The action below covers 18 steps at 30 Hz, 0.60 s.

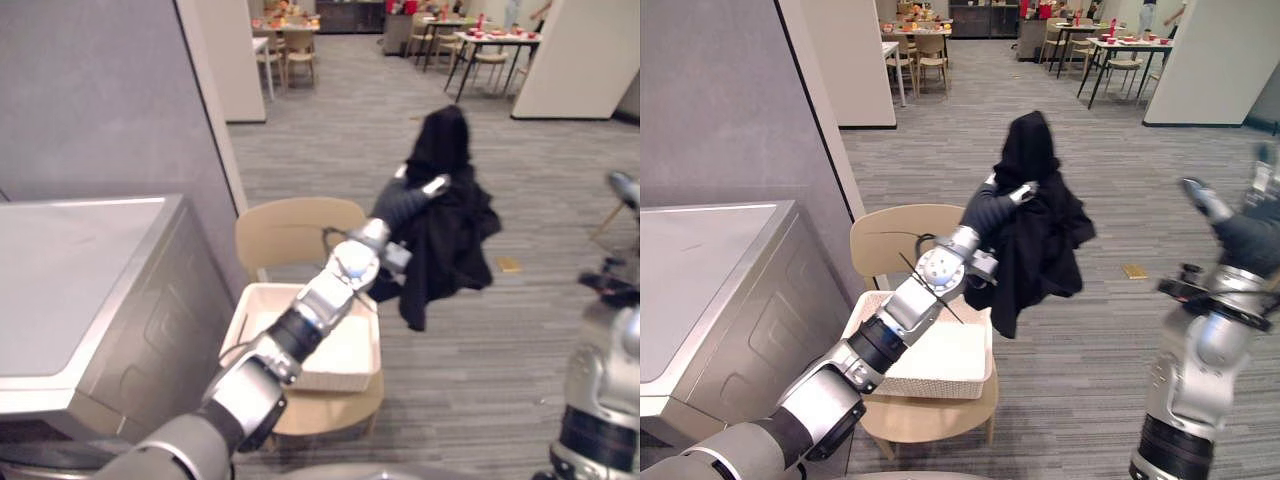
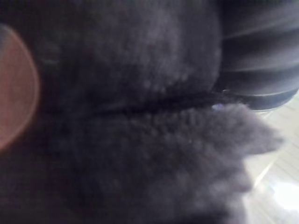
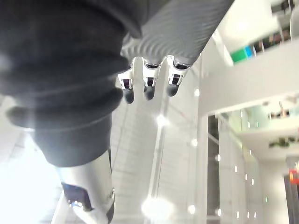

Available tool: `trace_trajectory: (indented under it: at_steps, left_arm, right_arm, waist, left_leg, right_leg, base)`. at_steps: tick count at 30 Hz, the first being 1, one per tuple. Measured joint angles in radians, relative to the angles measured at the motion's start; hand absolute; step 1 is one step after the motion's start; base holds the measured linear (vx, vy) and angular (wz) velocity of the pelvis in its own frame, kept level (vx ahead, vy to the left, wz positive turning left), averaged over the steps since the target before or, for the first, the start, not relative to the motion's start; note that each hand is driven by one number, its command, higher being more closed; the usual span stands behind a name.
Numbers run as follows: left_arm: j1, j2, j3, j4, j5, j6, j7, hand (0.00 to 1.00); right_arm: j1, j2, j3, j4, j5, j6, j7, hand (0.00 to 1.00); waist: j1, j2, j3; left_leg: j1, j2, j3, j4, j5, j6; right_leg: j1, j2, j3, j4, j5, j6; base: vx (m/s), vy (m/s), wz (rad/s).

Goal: Pick up the laundry basket with both hands and put the clothes into the washing machine.

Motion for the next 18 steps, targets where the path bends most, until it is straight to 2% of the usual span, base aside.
trace_trajectory:
  at_steps: [2, 3, 5, 6, 14, 18]
  left_arm:
    - [0.012, 0.026, 0.051, -0.024, 0.000, 0.004, 0.002, 1.00]
    - [0.028, 0.048, 0.091, -0.062, 0.000, 0.004, 0.002, 1.00]
    - [0.050, 0.076, 0.143, -0.112, 0.001, 0.003, 0.003, 1.00]
    - [0.074, 0.094, 0.185, -0.154, 0.002, 0.001, 0.004, 1.00]
    - [0.220, 0.161, 0.421, -0.321, 0.048, -0.007, 0.012, 1.00]
    - [0.370, 0.171, 0.594, -0.458, 0.067, -0.029, 0.024, 1.00]
  right_arm:
    - [0.039, 0.002, -0.035, 0.004, 0.000, 0.000, -0.005, 0.00]
    - [0.064, 0.004, -0.057, 0.006, 0.001, -0.001, -0.008, 0.00]
    - [0.107, 0.022, -0.079, 0.014, 0.000, -0.001, -0.008, 0.00]
    - [0.127, 0.052, -0.091, 0.033, -0.002, 0.000, -0.006, 0.00]
    - [0.280, 0.210, -0.165, 0.156, 0.007, 0.018, 0.007, 0.00]
    - [0.364, 0.304, -0.161, 0.213, 0.025, 0.038, 0.053, 0.00]
  waist:
    - [-0.001, 0.002, -0.001]
    - [-0.004, 0.013, -0.005]
    - [-0.010, 0.012, -0.004]
    - [-0.020, 0.014, -0.005]
    - [-0.027, 0.023, -0.009]
    - [-0.022, 0.025, -0.009]
  left_leg:
    - [-0.001, 0.002, 0.010, 0.000, -0.001, -0.001]
    - [0.000, 0.003, 0.019, 0.000, -0.002, -0.003]
    - [0.002, 0.004, 0.020, 0.000, -0.003, -0.004]
    - [0.006, 0.004, 0.024, 0.000, -0.004, -0.005]
    - [0.007, 0.004, 0.036, 0.000, -0.008, -0.010]
    - [0.006, 0.004, 0.027, 0.000, -0.008, -0.010]
  right_leg:
    - [-0.010, 0.003, 0.010, 0.004, -0.002, 0.002]
    - [-0.015, 0.005, 0.017, 0.008, -0.002, 0.001]
    - [-0.016, 0.005, 0.018, 0.014, -0.004, -0.002]
    - [-0.016, 0.006, 0.021, 0.015, -0.004, -0.003]
    - [-0.032, 0.007, 0.040, 0.031, -0.014, -0.005]
    - [-0.028, 0.006, 0.034, 0.031, -0.016, -0.005]
  base:
    - [0.00, -0.007, -0.19]
    - [0.00, -0.009, -0.16]
    - [0.01, -0.006, -0.06]
    - [0.01, -0.002, -0.06]
    - [0.00, 0.002, -0.06]
    - [0.01, -0.003, 0.05]
